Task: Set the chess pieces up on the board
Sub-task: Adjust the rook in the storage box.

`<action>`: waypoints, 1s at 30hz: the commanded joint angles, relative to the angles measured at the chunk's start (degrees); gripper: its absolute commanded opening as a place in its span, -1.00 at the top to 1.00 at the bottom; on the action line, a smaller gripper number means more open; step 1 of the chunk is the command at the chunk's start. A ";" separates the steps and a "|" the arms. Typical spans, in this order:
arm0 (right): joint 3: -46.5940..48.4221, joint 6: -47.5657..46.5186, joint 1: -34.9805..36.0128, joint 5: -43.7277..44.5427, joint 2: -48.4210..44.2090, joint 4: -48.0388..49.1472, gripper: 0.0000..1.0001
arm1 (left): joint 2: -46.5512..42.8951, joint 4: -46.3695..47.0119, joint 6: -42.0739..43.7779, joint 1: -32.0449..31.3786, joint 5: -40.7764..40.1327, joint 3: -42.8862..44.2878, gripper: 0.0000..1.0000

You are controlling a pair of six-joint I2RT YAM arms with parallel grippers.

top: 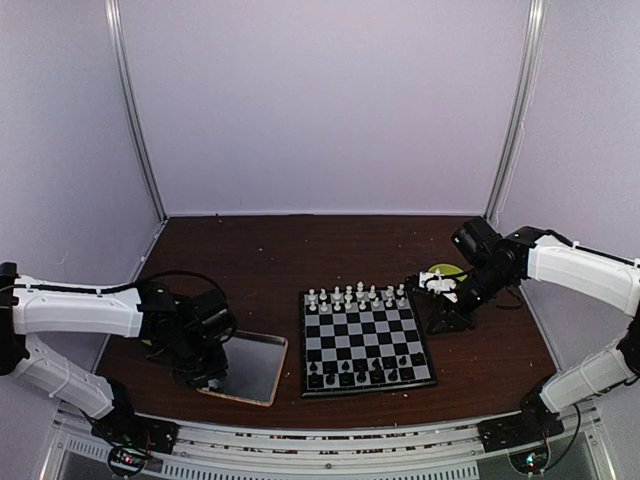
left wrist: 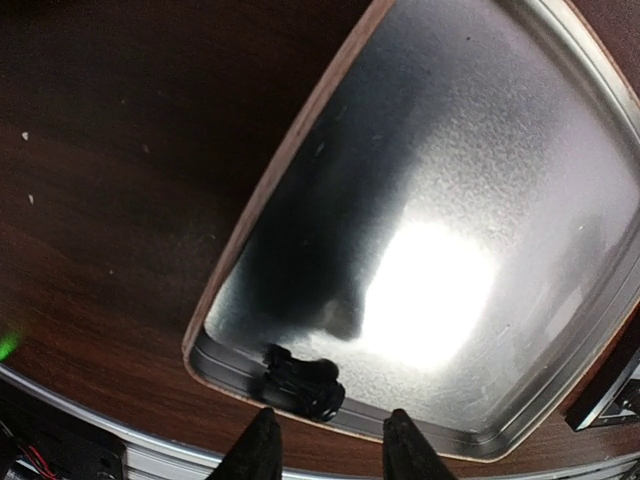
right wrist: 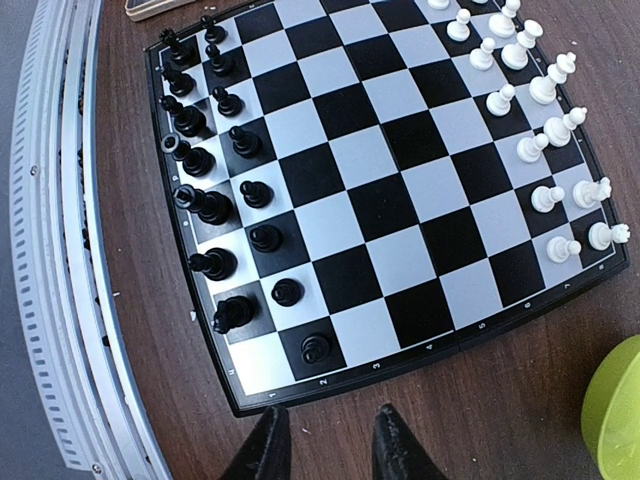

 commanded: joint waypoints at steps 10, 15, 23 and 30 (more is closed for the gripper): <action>-0.25 -0.69 -0.17 0.79 0.71 -0.85 0.43 | 2.59 3.34 0.44 2.17 1.82 -1.91 0.30; -0.32 -0.79 -0.17 0.72 0.74 -0.90 0.43 | 3.23 4.59 1.36 3.11 2.35 -2.96 0.30; -0.30 -0.79 -0.17 0.94 0.96 -1.01 0.42 | 4.81 6.11 2.64 3.48 3.04 -2.89 0.31; -0.27 -0.86 -0.17 1.07 1.10 -1.11 0.42 | 8.06 7.47 4.73 3.48 5.08 -1.11 0.32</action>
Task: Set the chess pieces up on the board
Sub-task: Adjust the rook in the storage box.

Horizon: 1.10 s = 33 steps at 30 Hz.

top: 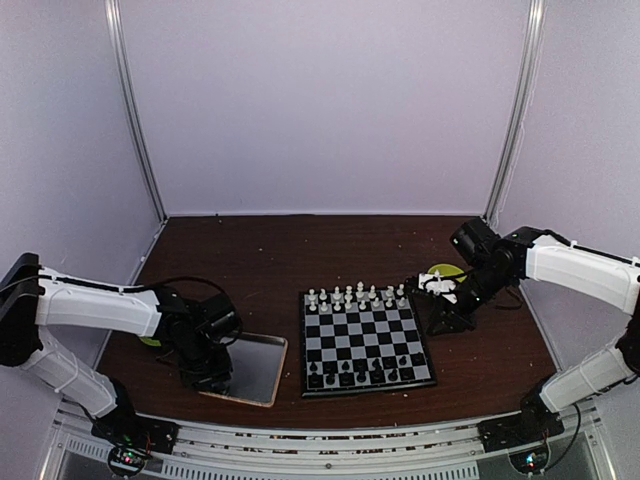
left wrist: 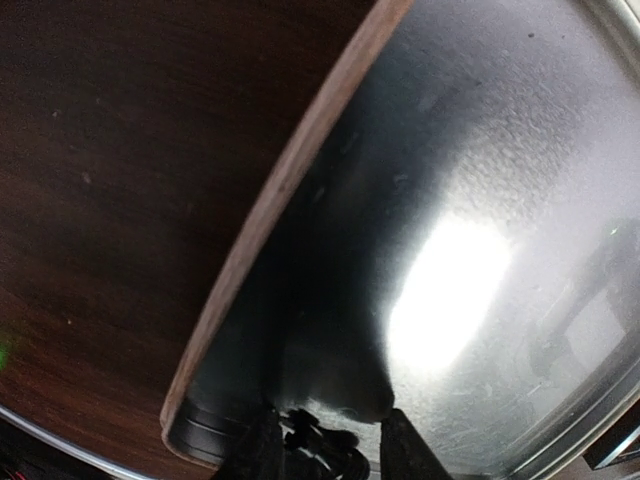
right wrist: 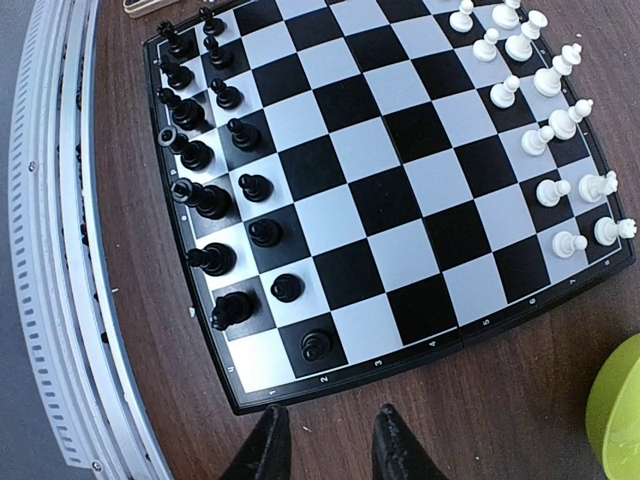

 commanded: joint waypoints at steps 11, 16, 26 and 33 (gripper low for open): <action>-0.41 -0.69 -0.19 1.06 0.48 -0.83 0.43 | 8.15 2.35 9.99 0.30 3.01 7.22 0.39; -0.37 -0.69 -0.17 1.16 0.68 -0.85 0.42 | 8.40 1.27 13.32 -0.39 3.00 8.02 0.39; -0.17 -0.69 -0.12 1.14 1.04 -1.07 0.43 | 11.22 -4.58 23.82 -4.32 1.42 10.36 0.42; -0.22 -0.60 -0.17 1.08 0.92 -1.11 0.42 | 14.32 -8.76 24.55 -7.32 0.85 11.84 0.44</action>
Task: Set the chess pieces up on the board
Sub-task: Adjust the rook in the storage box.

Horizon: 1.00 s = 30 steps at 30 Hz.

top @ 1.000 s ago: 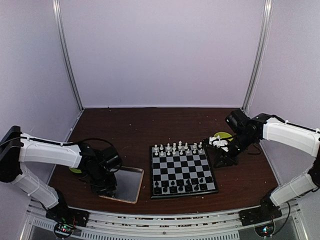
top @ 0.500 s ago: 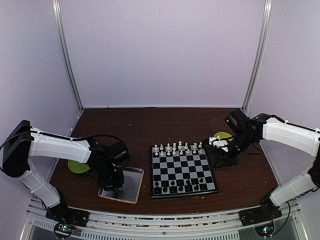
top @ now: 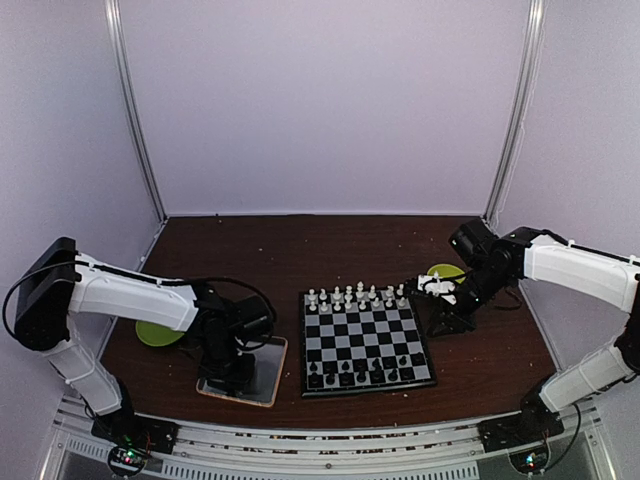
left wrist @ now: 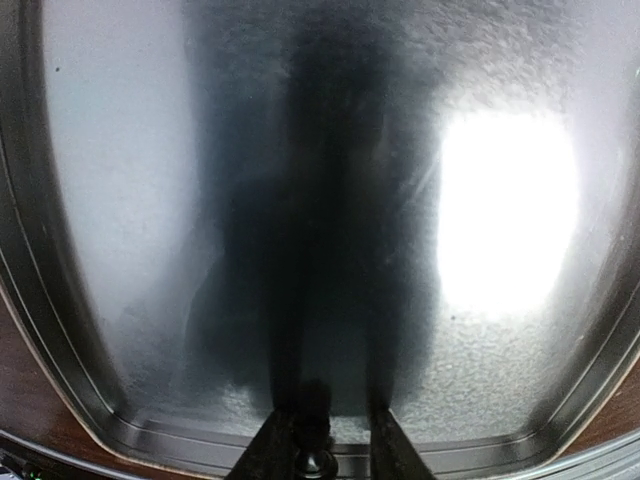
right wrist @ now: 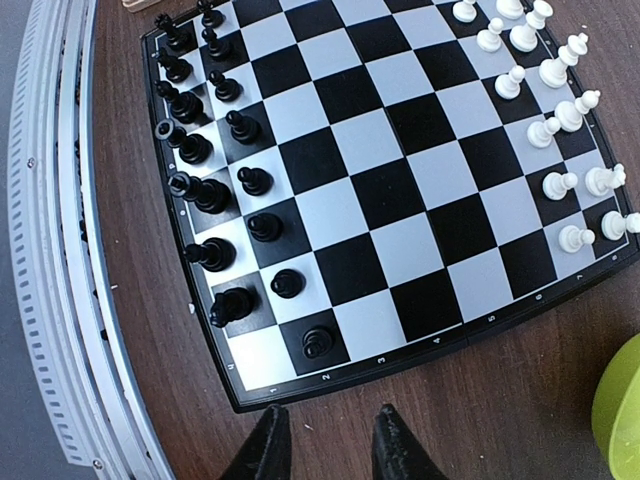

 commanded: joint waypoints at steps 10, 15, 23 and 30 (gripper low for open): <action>-0.08 -0.38 -0.08 0.64 0.21 -0.90 0.42 | 4.12 -8.65 4.97 -2.39 -3.18 1.31 0.46; -0.09 -0.34 -0.12 0.70 0.22 -0.92 0.42 | 5.70 -8.62 7.55 -2.38 -2.53 2.32 0.66; 0.00 -0.29 -0.08 0.63 0.35 -0.84 0.42 | 7.19 -8.71 11.46 -2.31 -1.61 3.90 0.85; 0.28 0.08 -0.08 -0.02 0.44 -0.57 0.43 | 7.44 -5.86 21.19 -2.30 -10.20 11.37 0.96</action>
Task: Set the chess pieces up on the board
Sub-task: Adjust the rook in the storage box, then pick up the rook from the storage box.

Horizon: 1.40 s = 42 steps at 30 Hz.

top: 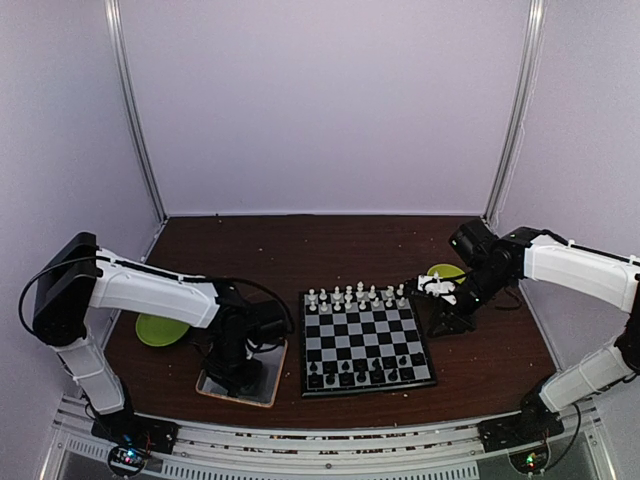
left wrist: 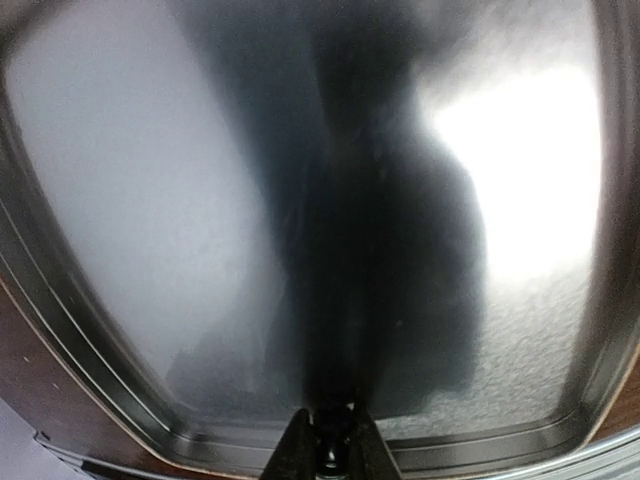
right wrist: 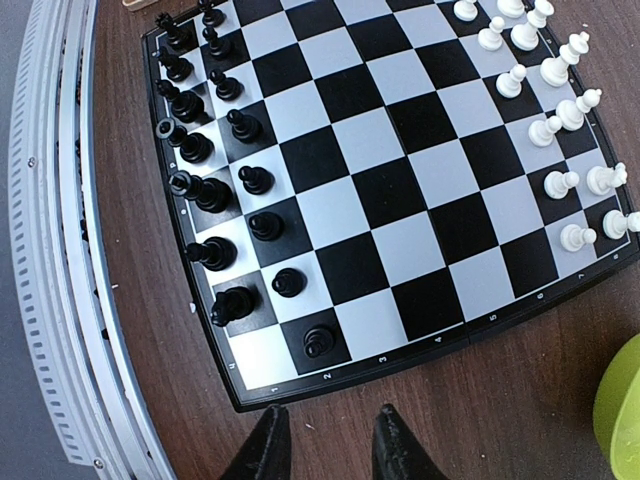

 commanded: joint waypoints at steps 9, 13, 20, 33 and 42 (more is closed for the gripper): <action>0.54 1.78 -0.08 -0.59 1.15 0.24 0.43 | 1.08 12.97 15.20 2.40 -13.45 4.44 1.00; 0.87 2.23 -0.08 -0.59 1.85 0.31 0.42 | 0.95 13.44 15.16 2.53 -12.14 3.34 1.00; 1.21 2.54 0.27 -0.33 2.83 0.47 0.43 | 3.19 13.84 15.16 2.53 -9.33 1.54 0.89; 1.21 2.45 0.52 -0.07 2.88 0.36 0.43 | 1.81 9.50 13.18 2.53 -7.94 -0.53 0.52; 1.42 2.28 0.57 0.11 3.14 0.24 0.43 | -0.25 9.21 12.04 2.53 -5.05 -2.30 0.50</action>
